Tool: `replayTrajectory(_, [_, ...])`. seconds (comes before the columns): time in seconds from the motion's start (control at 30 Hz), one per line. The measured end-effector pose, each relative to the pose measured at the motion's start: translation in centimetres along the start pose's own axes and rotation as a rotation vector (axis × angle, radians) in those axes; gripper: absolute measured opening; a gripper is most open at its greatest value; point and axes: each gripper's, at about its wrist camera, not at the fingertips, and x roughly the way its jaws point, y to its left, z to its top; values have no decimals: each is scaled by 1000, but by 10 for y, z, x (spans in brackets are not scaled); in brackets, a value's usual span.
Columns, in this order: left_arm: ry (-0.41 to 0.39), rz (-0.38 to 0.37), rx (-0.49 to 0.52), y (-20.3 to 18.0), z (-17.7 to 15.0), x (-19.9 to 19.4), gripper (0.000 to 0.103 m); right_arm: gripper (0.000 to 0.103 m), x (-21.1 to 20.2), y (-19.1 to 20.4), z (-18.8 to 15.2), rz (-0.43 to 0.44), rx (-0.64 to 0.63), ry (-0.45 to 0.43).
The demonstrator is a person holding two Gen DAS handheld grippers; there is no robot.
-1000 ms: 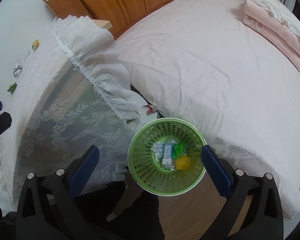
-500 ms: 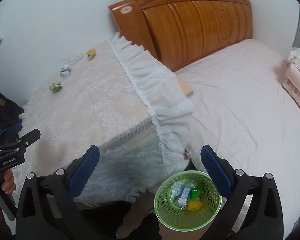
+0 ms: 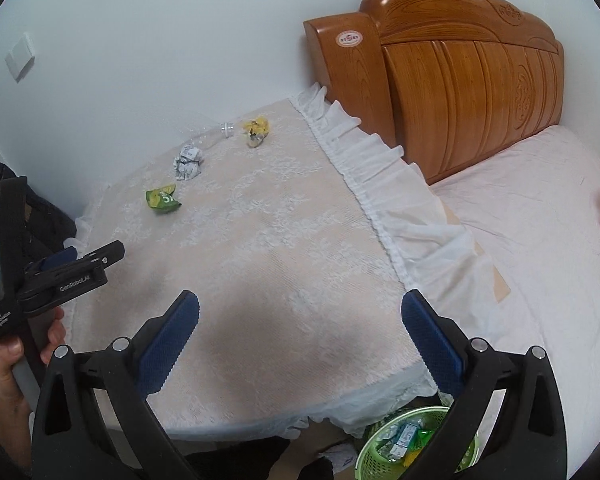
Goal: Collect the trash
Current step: 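Move both tools back over the remaining trash on the bed, then grasp the yellow-green snack bag with the left gripper while the right gripper grasps the crumpled paper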
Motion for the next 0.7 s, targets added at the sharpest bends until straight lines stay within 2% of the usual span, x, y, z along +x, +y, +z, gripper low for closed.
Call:
replayTrajectory(0.2, [75,-22,-66,18,46,74,95,101,48,34,44,-9,0,18])
replayTrajectory(0.37, [153,19,-169,34,72,134,95,101,92,63,73,-10,-25,58])
replayTrajectory(0.5, [193,15,-263,44,84,162,87,101,117,77,81,-8,-32,87])
replayTrajectory(0.6, [228,50,-262,42,86,174,79,101,129,81,83,3,-22,105])
replayTrajectory(0.7, [239,19,-287,40,84,180,68,101,136,84,84,10,-20,111])
